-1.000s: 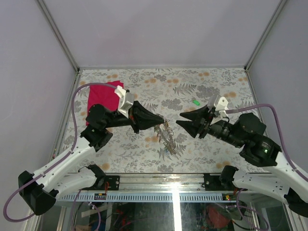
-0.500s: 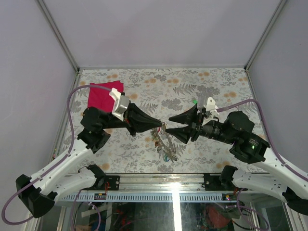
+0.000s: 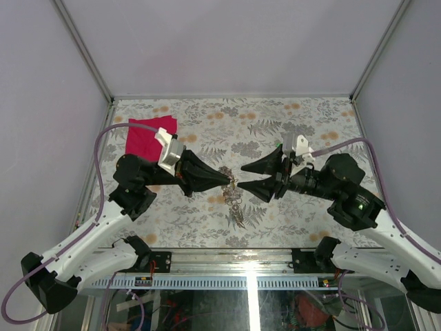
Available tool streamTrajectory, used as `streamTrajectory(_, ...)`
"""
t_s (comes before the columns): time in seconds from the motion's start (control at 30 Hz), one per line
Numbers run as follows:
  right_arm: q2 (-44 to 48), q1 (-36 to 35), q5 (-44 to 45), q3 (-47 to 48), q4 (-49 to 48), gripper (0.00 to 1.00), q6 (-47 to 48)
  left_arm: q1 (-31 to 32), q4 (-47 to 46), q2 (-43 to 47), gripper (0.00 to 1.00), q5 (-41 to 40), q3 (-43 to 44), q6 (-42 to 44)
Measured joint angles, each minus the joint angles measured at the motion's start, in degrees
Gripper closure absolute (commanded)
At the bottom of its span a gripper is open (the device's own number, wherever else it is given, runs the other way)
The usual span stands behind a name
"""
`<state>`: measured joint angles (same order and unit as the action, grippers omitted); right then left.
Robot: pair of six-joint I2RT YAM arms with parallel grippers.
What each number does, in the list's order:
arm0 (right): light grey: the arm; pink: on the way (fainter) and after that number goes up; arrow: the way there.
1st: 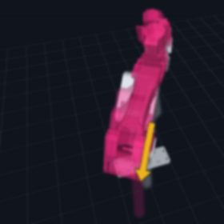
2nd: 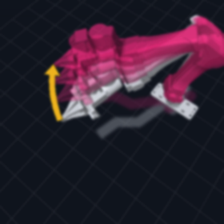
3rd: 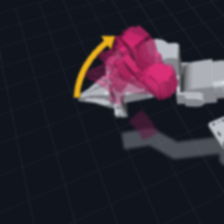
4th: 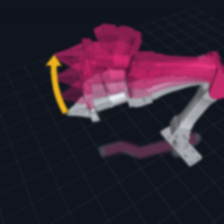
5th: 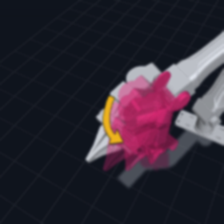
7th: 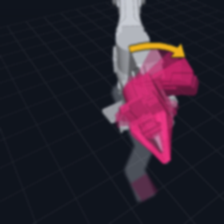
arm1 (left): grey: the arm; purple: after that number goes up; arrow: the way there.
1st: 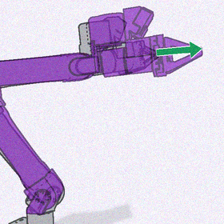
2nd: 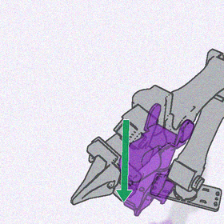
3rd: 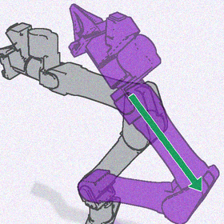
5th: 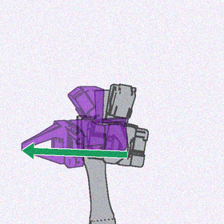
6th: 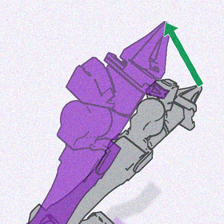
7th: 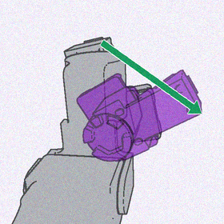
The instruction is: Put the keys on the keyring
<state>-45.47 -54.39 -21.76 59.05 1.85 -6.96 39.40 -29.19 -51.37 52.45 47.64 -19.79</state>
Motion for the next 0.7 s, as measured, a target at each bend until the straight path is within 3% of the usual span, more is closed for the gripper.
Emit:
streamTrajectory(0.27,-1.5,18.7,-21.4,-2.0,-12.1,0.52,-11.5,0.0,0.9,-0.1,1.0,-0.7,0.0,0.2)
streamTrajectory(0.43,-3.5,19.4,-29.3,-3.5,-19.6,0.58,-17.6,0.0,1.9,0.0,1.0,-1.0,0.3,0.4)
streamTrajectory(0.7,-5.6,19.5,-33.4,-4.3,-20.2,0.63,-19.5,0.0,2.2,0.0,1.0,-1.0,0.5,0.3)
